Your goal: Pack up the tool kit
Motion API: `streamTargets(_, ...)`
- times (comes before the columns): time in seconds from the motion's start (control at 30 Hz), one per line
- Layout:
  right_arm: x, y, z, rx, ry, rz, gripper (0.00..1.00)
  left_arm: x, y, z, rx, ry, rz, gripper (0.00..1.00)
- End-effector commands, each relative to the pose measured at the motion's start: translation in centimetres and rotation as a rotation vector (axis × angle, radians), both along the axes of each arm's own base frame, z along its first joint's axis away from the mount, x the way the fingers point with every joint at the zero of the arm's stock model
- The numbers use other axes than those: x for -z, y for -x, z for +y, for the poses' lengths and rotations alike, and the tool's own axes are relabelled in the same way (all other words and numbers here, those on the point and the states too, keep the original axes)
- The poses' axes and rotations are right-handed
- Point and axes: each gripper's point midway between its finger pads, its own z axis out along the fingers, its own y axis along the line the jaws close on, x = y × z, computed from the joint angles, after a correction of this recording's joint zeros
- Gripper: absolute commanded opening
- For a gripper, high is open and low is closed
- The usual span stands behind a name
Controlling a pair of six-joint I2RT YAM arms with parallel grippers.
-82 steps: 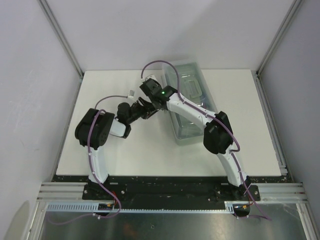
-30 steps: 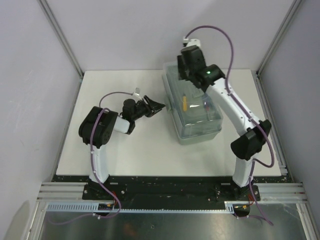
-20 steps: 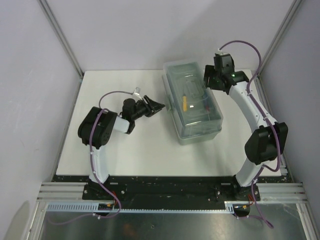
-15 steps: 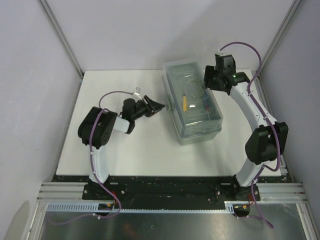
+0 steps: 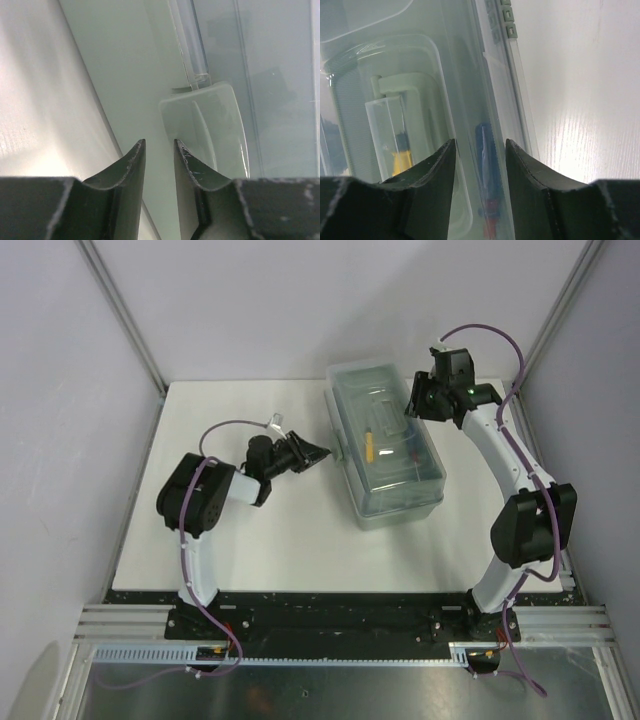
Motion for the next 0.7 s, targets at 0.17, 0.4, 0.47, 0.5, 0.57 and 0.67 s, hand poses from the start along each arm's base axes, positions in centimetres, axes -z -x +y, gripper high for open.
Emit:
streamTargets(0.17, 6.0, 2.6, 2.4, -0.13, 0.017, 0.21, 0.41, -1.4, -0.7, -1.3, 0.03, -0.014, -0.085, 0.33)
streamTargets(0.4, 7.7, 3.6, 3.5, -0.167, 0.02, 0.263, 0.41, -2.2, -1.0, -2.8, 0.083, 0.003, -0.113, 0.37)
streamTargets(0.47, 8.0, 3.9, 3.8, -0.174, 0.018, 0.274, 0.41, -2.6, -0.9, -3.5, 0.102, 0.008, -0.124, 0.37)
streamTargets(0.5, 8.1, 3.9, 3.9, -0.178, 0.017, 0.278, 0.41, -2.7, -0.9, -3.8, 0.107, 0.009, -0.128, 0.36)
streamTargets(0.57, 8.3, 4.1, 4.2, -0.184, 0.017, 0.284, 0.41, -2.5, -0.8, -4.1, 0.115, 0.01, -0.124, 0.36)
streamTargets(0.67, 8.6, 4.3, 4.7, -0.19, 0.015, 0.296, 0.41, -2.2, -0.7, -4.2, 0.121, 0.01, -0.116, 0.35)
